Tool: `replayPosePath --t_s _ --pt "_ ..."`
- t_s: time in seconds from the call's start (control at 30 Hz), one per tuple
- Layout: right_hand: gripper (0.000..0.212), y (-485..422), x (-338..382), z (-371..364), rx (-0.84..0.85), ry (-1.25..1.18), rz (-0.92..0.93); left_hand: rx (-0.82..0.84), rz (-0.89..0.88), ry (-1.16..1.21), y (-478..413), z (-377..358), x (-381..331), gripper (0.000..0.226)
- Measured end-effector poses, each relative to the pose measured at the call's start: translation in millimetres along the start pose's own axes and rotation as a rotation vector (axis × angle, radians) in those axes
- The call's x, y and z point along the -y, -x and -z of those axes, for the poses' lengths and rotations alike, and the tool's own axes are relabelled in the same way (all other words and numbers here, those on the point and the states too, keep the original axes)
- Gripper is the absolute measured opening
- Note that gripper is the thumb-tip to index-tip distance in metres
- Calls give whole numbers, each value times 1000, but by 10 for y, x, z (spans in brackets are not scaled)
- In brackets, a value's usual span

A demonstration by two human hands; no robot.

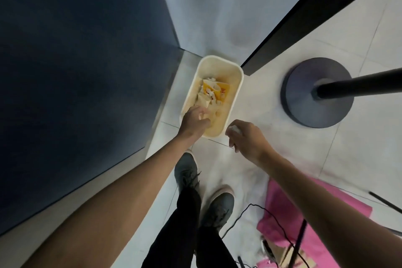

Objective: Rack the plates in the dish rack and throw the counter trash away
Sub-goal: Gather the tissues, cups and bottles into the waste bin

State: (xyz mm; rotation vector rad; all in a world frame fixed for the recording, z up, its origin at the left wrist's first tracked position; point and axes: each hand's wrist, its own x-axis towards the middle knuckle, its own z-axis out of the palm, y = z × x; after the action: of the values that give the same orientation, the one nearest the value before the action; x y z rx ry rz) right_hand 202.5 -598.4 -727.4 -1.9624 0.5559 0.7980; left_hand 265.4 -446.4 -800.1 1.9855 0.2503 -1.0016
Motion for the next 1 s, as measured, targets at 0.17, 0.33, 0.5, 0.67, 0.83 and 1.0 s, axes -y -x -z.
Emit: replayPosePath --t_s 0.17,0.33,0.5,0.67,0.83,1.0 --pt "15 -191 -45 -2 5 256 118 -217 -276 -76 66 35 195 37" --pt "18 -416 -44 -95 26 343 136 -357 -169 -310 82 105 487 74" --pt "21 -755 84 -223 81 327 121 -173 -117 -239 114 46 784 100" --pt "52 -998 247 -309 224 353 17 -191 -131 -104 119 19 804 98" --pt "36 -879 116 -140 130 150 -7 -204 -61 -57 112 -16 760 94" --pt "40 -452 -45 -39 -7 68 -40 -233 79 53 332 -82 546 88"
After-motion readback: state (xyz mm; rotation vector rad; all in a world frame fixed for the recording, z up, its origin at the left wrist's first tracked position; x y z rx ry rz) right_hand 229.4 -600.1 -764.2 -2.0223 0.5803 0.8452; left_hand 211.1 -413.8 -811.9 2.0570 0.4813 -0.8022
